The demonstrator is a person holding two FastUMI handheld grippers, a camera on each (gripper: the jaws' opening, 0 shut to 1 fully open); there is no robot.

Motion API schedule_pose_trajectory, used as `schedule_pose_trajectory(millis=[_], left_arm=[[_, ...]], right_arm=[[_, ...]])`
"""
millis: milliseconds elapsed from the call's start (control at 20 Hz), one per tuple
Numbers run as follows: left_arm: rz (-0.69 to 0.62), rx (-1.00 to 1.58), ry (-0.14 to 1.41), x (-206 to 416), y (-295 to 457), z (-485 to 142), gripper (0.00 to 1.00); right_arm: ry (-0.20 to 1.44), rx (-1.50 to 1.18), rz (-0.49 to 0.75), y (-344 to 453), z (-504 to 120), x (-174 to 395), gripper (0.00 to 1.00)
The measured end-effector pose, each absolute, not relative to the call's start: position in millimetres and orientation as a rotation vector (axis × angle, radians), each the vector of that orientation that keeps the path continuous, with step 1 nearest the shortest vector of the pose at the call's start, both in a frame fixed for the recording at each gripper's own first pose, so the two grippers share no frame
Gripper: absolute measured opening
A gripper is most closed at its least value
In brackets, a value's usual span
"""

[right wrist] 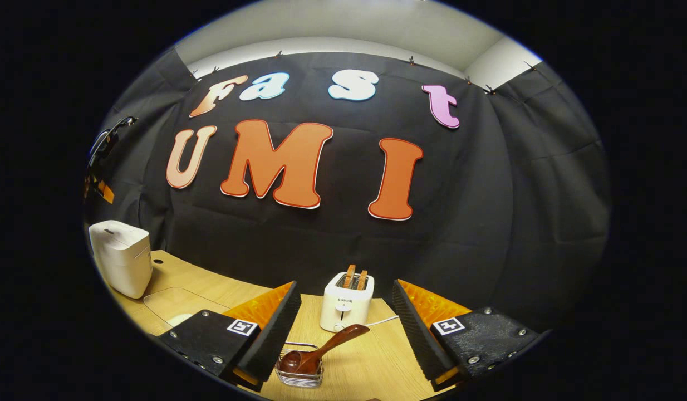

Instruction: Close the left gripper, press the button to open the rice cooker; take a wooden spoon from the chopstick holder with the right hand, scoop a spoonful of rice and pour it into the rice cooker, then put the wooden spoon back into the chopstick holder.

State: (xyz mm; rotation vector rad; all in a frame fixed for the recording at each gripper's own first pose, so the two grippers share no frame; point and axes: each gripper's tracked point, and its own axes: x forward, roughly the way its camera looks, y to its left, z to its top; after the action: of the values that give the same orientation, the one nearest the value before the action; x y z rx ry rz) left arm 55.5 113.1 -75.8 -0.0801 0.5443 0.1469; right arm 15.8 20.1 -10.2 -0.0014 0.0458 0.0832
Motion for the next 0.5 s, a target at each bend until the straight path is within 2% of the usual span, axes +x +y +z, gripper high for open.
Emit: schedule_pose_trajectory(millis=[250,500], left_arm=[[0.081,-0.169,0.684,57.2,99.3,-124.0,0.04],[0.09,-0.237,0.791,58.2,104.6,-161.9,0.05]], right_arm=[[0.067,-0.002,0.088,18.2,-20.5,11.1,0.99],[0.099,0.006,0.102,19.9,-31.2,11.2,1.0]])
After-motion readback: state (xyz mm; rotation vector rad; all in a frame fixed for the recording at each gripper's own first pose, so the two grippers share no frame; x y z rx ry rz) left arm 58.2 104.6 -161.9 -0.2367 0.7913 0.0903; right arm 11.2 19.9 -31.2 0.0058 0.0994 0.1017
